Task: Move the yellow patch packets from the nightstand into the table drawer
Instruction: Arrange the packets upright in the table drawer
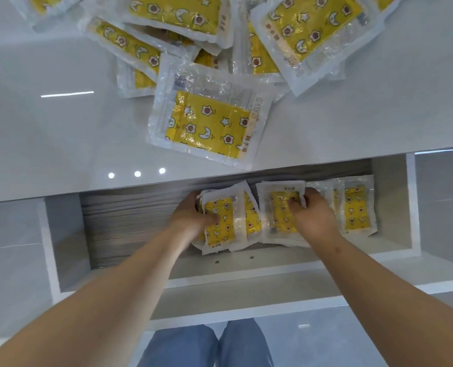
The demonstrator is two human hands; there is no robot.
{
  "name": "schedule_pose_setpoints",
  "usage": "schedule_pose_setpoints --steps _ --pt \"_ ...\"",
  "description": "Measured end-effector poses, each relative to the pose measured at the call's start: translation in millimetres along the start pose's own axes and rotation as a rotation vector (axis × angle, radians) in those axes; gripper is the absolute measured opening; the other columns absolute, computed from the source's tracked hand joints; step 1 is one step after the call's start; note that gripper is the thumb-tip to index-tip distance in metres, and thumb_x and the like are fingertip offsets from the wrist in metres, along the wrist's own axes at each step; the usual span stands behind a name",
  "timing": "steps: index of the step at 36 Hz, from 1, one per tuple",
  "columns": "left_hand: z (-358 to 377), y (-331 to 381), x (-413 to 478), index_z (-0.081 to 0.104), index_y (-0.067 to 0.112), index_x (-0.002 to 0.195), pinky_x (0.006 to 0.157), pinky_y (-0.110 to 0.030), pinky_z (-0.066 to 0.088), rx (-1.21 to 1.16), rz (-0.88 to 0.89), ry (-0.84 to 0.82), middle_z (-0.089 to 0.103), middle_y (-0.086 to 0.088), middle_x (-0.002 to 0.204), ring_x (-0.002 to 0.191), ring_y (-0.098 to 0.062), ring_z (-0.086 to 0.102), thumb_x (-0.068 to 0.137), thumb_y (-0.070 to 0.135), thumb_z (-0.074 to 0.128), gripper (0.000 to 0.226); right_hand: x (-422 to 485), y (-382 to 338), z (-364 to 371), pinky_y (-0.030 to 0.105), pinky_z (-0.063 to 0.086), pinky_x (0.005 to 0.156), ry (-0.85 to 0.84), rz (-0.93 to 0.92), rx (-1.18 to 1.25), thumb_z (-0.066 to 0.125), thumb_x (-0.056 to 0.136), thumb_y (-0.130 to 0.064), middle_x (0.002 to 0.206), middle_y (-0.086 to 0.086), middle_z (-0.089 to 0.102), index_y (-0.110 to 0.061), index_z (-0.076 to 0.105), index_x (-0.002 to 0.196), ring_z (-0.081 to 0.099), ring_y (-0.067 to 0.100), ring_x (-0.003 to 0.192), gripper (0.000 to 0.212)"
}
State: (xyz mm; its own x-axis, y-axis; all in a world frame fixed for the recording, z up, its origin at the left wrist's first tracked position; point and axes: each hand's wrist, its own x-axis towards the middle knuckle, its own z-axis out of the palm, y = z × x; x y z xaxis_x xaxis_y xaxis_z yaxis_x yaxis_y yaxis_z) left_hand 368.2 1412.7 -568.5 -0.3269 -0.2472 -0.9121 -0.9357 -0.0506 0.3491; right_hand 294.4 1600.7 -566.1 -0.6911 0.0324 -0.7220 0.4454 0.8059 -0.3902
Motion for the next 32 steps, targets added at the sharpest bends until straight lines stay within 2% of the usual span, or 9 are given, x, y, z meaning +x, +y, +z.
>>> schedule_pose_setpoints --steps 4,9,13,17,21,24,26,29,32 --pt "16 11 5 0.049 0.021 0.127 0.069 -0.029 0.051 0.046 0.057 -0.079 0.062 -0.005 0.119 0.097 -0.022 0.062 0.080 0.007 0.070 0.053 0 1 -16 0.028 0.032 0.055 0.084 0.025 0.128 0.048 0.092 -0.016 0.066 0.000 0.043 -0.013 0.048 0.094 0.041 0.017 0.058 0.004" --pt "28 17 1 0.045 0.025 0.132 0.066 -0.029 0.052 -0.020 0.081 -0.116 0.062 -0.001 0.115 0.096 -0.022 0.063 0.081 0.006 0.069 0.059 -4 4 -27 0.030 0.034 0.057 0.107 0.064 0.251 0.050 0.093 -0.017 0.071 -0.002 0.043 -0.017 0.046 0.099 0.040 0.015 0.062 0.007" --pt "14 14 -8 0.045 0.029 0.109 0.059 -0.022 0.047 -0.159 0.085 -0.037 0.058 0.012 0.088 0.082 -0.014 0.060 0.080 0.003 0.069 0.045 -8 0 -26 0.032 0.042 0.065 0.140 0.078 0.372 0.053 0.092 -0.017 0.079 0.003 0.052 -0.013 0.052 0.105 0.051 0.021 0.073 0.013" --pt "-12 3 -15 0.043 0.026 0.112 0.056 -0.020 0.044 -0.180 0.097 0.059 0.055 0.011 0.085 0.076 -0.011 0.056 0.080 0.000 0.068 0.048 -13 -14 -15 0.027 0.045 0.072 0.000 -0.022 0.433 0.054 0.091 -0.011 0.090 -0.002 0.059 -0.023 0.048 0.111 0.056 0.014 0.079 0.024" --pt "-25 -7 -12 0.046 0.022 0.120 0.060 -0.027 0.049 -0.073 0.077 0.071 0.060 0.002 0.094 0.084 -0.020 0.059 0.078 -0.001 0.069 0.053 -13 -20 6 0.024 0.041 0.066 -0.166 -0.133 0.234 0.052 0.092 -0.010 0.092 -0.001 0.057 -0.022 0.049 0.116 0.054 0.016 0.080 0.027" --pt "-27 -14 -4 0.046 0.021 0.127 0.078 -0.039 0.055 0.050 0.059 0.055 0.063 -0.003 0.105 0.093 -0.025 0.063 0.076 0.001 0.073 0.061 -8 -18 23 0.014 0.035 0.051 -0.211 -0.148 0.054 0.052 0.092 -0.012 0.074 -0.004 0.049 -0.016 0.049 0.108 0.048 0.012 0.067 0.017" --pt "-27 -20 1 0.044 0.025 0.129 0.083 -0.042 0.055 0.134 0.076 0.072 0.063 -0.002 0.113 0.098 -0.026 0.064 0.076 0.006 0.074 0.064 -7 -18 31 0.018 0.036 0.054 -0.193 -0.135 -0.093 0.051 0.092 -0.015 0.073 -0.003 0.048 -0.014 0.047 0.104 0.049 0.018 0.070 0.013" --pt "-25 -27 2 0.038 0.035 0.128 0.080 -0.042 0.055 0.288 0.132 0.165 0.060 0.002 0.119 0.099 -0.027 0.063 0.076 0.022 0.075 0.065 -9 -21 33 0.030 0.044 0.069 -0.134 -0.067 -0.336 0.049 0.092 -0.025 0.103 0.009 0.058 -0.013 0.045 0.123 0.057 0.029 0.093 0.033" --pt "-21 -32 2 0.032 0.038 0.131 0.076 -0.039 0.053 0.394 0.173 0.192 0.051 -0.004 0.127 0.100 -0.030 0.060 0.080 0.030 0.070 0.064 -14 -27 28 0.035 0.042 0.088 -0.013 -0.162 -0.665 0.050 0.091 -0.030 0.135 0.010 0.044 -0.017 0.031 0.137 0.046 0.029 0.120 0.051"
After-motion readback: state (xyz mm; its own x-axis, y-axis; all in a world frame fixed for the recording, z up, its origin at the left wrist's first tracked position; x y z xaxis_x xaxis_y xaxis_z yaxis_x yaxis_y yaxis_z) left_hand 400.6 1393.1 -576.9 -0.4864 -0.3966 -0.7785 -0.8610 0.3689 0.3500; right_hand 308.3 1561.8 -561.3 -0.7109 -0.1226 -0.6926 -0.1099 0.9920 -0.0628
